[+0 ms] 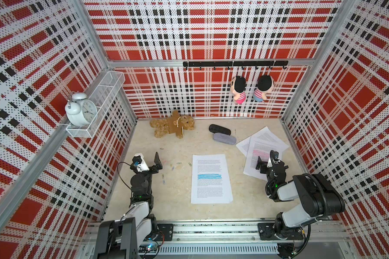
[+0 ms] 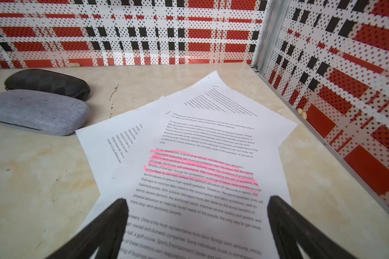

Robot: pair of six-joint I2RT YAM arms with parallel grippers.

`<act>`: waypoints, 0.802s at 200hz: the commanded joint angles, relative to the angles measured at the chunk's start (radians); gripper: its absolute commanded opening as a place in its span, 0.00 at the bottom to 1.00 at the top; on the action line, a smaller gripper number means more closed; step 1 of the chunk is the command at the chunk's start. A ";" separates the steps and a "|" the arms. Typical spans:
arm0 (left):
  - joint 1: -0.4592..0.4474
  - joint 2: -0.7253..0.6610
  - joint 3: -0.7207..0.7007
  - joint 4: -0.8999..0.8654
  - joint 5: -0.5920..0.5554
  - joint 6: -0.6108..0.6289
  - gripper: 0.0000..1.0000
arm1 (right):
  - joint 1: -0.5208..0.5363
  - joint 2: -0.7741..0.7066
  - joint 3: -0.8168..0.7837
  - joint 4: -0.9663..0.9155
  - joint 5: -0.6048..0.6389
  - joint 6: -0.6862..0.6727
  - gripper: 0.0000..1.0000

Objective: Unclip the paperclips from the documents
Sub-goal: Reset both arms

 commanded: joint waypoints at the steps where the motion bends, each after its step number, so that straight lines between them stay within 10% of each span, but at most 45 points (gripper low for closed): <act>1: 0.006 -0.079 -0.018 -0.150 -0.005 0.047 0.98 | -0.008 -0.014 0.079 0.016 -0.057 -0.032 1.00; 57: -0.008 0.388 0.078 0.348 0.045 -0.054 0.98 | -0.007 0.003 0.087 0.043 -0.085 -0.049 1.00; 92: -0.157 0.608 0.106 0.525 -0.145 0.089 0.98 | -0.007 0.001 0.082 0.045 -0.090 -0.051 1.00; 108: -0.160 0.553 0.158 0.325 -0.140 0.111 0.98 | -0.007 -0.001 0.084 0.043 -0.091 -0.052 1.00; 160: -0.164 0.578 0.129 0.438 -0.141 0.108 0.98 | -0.007 0.002 0.086 0.042 -0.091 -0.051 1.00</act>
